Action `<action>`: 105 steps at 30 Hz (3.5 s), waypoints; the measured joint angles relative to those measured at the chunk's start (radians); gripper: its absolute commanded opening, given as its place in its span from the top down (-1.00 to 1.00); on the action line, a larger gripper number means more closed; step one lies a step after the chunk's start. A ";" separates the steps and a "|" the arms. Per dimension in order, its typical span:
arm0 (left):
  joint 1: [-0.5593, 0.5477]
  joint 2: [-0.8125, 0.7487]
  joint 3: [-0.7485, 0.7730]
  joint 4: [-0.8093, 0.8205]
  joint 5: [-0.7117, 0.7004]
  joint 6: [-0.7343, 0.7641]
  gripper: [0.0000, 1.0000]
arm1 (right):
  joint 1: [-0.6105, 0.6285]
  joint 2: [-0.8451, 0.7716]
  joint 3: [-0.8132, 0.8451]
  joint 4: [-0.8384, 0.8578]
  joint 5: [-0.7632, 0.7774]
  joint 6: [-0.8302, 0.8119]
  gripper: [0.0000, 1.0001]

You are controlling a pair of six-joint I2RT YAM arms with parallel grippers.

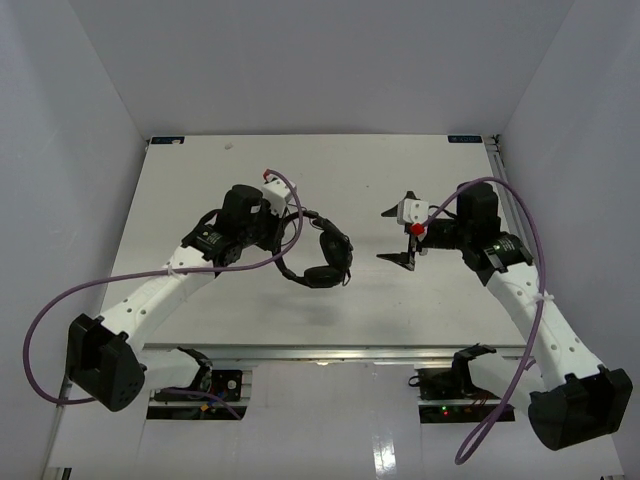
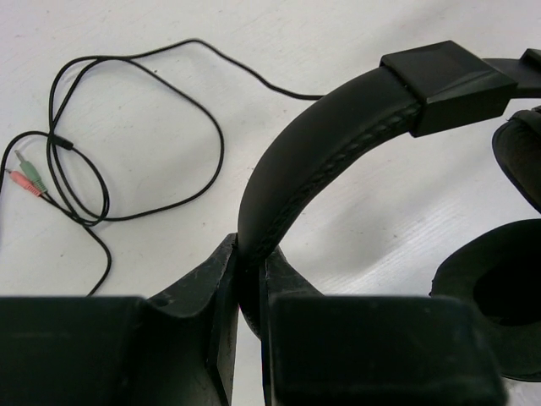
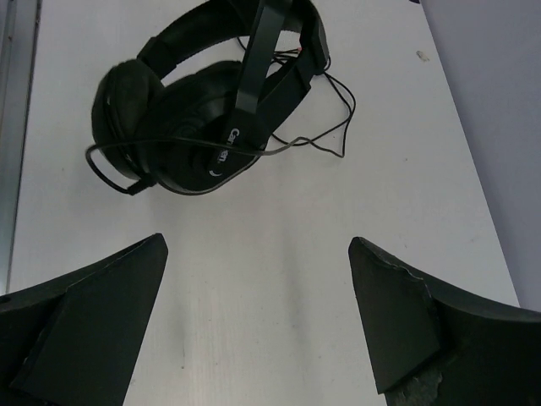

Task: Wrap the headphones

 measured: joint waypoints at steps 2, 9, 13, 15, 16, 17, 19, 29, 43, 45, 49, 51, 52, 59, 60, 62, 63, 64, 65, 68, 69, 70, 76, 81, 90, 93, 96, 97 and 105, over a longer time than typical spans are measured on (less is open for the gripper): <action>0.000 -0.019 0.004 -0.010 0.024 -0.011 1.00 | 0.000 0.045 0.000 -0.007 -0.018 -0.073 -0.91; 0.000 -0.087 0.006 -0.046 0.143 -0.075 1.00 | 0.000 0.151 0.013 -0.050 -0.136 -0.343 -0.91; 0.000 -0.135 0.006 -0.060 0.225 -0.103 1.00 | 0.011 0.225 0.016 0.006 -0.231 -0.334 -0.90; 0.000 -0.152 0.006 -0.063 0.257 -0.112 1.00 | 0.044 0.258 0.019 0.045 -0.255 -0.316 -0.90; 0.000 -0.158 0.006 -0.065 0.272 -0.116 1.00 | 0.070 0.269 0.020 0.067 -0.259 -0.299 -0.90; 0.000 -0.163 0.006 -0.069 0.288 -0.120 1.00 | 0.097 0.282 0.020 0.101 -0.265 -0.282 -0.89; 0.000 -0.173 0.006 -0.080 0.316 -0.127 1.00 | 0.146 0.308 0.019 0.190 -0.285 -0.220 -0.84; 0.000 -0.223 0.022 -0.109 0.403 -0.175 1.00 | 0.247 0.469 -0.068 1.139 -0.383 0.718 -0.76; 0.000 -0.142 0.212 -0.044 0.438 -0.276 1.00 | 0.326 0.586 -0.161 1.633 -0.376 1.552 -0.53; 0.000 -0.135 0.239 -0.035 0.435 -0.301 1.00 | 0.330 0.563 -0.171 1.643 -0.363 1.510 -0.42; 0.002 -0.136 0.288 -0.009 0.401 -0.370 1.00 | 0.329 0.461 -0.226 1.605 -0.343 1.369 -0.25; 0.003 -0.139 0.307 0.010 0.371 -0.407 1.00 | 0.328 0.430 -0.237 1.594 -0.336 1.326 -0.11; 0.005 -0.141 0.316 0.023 0.353 -0.427 1.00 | 0.328 0.420 -0.242 1.593 -0.333 1.317 -0.10; 0.011 -0.143 0.369 0.146 0.219 -0.583 1.00 | 0.329 0.410 -0.237 1.580 -0.320 1.321 0.33; 0.012 -0.141 0.379 0.160 0.200 -0.605 1.00 | 0.329 0.410 -0.231 1.579 -0.320 1.326 0.35; 0.013 -0.130 0.409 0.182 0.160 -0.640 1.00 | 0.329 0.408 -0.218 1.575 -0.318 1.330 0.41; 0.014 -0.121 0.428 0.189 0.142 -0.651 1.00 | 0.329 0.402 -0.215 1.565 -0.317 1.327 0.44; 0.016 -0.113 0.445 0.198 0.126 -0.660 1.00 | 0.329 0.391 -0.213 1.548 -0.315 1.322 0.47; 0.017 -0.104 0.461 0.207 0.111 -0.668 1.00 | 0.329 0.379 -0.212 1.528 -0.313 1.316 0.57; 0.026 -0.088 0.480 0.231 0.092 -0.683 1.00 | 0.324 0.330 -0.197 1.427 -0.305 1.248 0.79; 0.029 -0.086 0.481 0.231 0.090 -0.683 1.00 | 0.317 0.312 -0.179 1.370 -0.299 1.213 0.83; 0.031 -0.085 0.481 0.228 0.089 -0.681 1.00 | 0.307 0.296 -0.155 1.304 -0.293 1.172 0.84; 0.041 -0.111 0.447 0.168 0.078 -0.606 1.00 | 0.217 0.245 0.124 0.711 -0.026 0.720 0.85; 0.054 -0.188 0.360 0.085 0.011 -0.519 1.00 | 0.172 0.185 0.139 0.428 0.176 0.499 0.85; 0.087 -0.209 0.327 0.024 0.061 -0.375 1.00 | 0.139 0.286 0.214 0.118 0.541 0.321 0.85; 0.083 -0.172 0.298 -0.048 0.069 -0.309 1.00 | 0.107 0.317 0.324 0.094 0.664 0.338 0.85; 0.082 -0.129 0.233 -0.123 0.060 -0.253 1.00 | 0.096 0.319 0.432 0.112 0.740 0.351 0.85; 0.083 -0.111 0.212 -0.151 0.055 -0.236 1.00 | 0.098 0.317 0.463 0.122 0.753 0.354 0.85; 0.083 0.095 0.182 -0.274 0.062 -0.141 1.00 | 0.215 0.321 0.663 0.135 0.796 0.335 0.85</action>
